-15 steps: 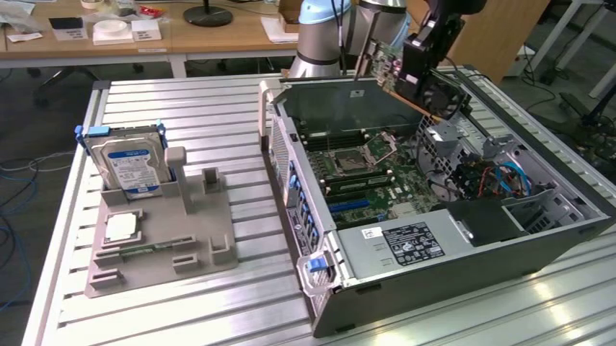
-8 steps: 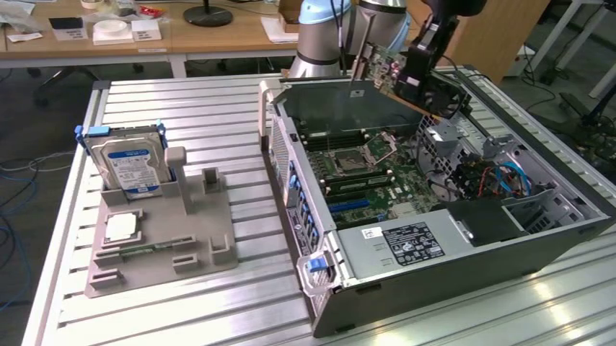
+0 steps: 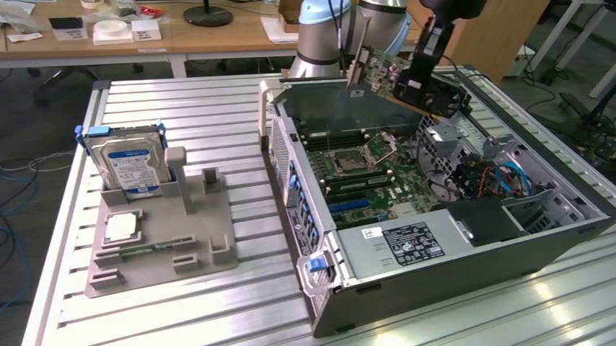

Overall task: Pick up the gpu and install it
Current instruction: 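Insert the gpu into the slot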

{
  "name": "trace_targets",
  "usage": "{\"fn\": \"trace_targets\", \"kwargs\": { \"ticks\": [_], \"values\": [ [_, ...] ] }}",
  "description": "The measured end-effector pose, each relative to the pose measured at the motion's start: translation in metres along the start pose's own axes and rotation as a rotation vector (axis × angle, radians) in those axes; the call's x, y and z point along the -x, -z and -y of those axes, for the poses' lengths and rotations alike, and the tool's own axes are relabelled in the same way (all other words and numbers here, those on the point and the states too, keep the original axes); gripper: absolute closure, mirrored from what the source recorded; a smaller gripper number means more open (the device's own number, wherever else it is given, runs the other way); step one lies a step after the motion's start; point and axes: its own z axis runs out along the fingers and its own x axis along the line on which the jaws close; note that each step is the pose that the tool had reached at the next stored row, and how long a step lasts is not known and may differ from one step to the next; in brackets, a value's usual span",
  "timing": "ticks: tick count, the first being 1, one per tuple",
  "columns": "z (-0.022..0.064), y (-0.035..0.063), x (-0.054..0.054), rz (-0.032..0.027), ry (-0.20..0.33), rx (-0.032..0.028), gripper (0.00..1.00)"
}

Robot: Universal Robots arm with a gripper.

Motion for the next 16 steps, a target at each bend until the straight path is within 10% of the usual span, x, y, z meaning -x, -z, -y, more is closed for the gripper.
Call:
{"fn": "trace_targets", "kwargs": {
  "ticks": [16],
  "values": [
    [0.0005,-0.0181,0.0,-0.0042,0.25,0.0011,0.72]
  ]
}}
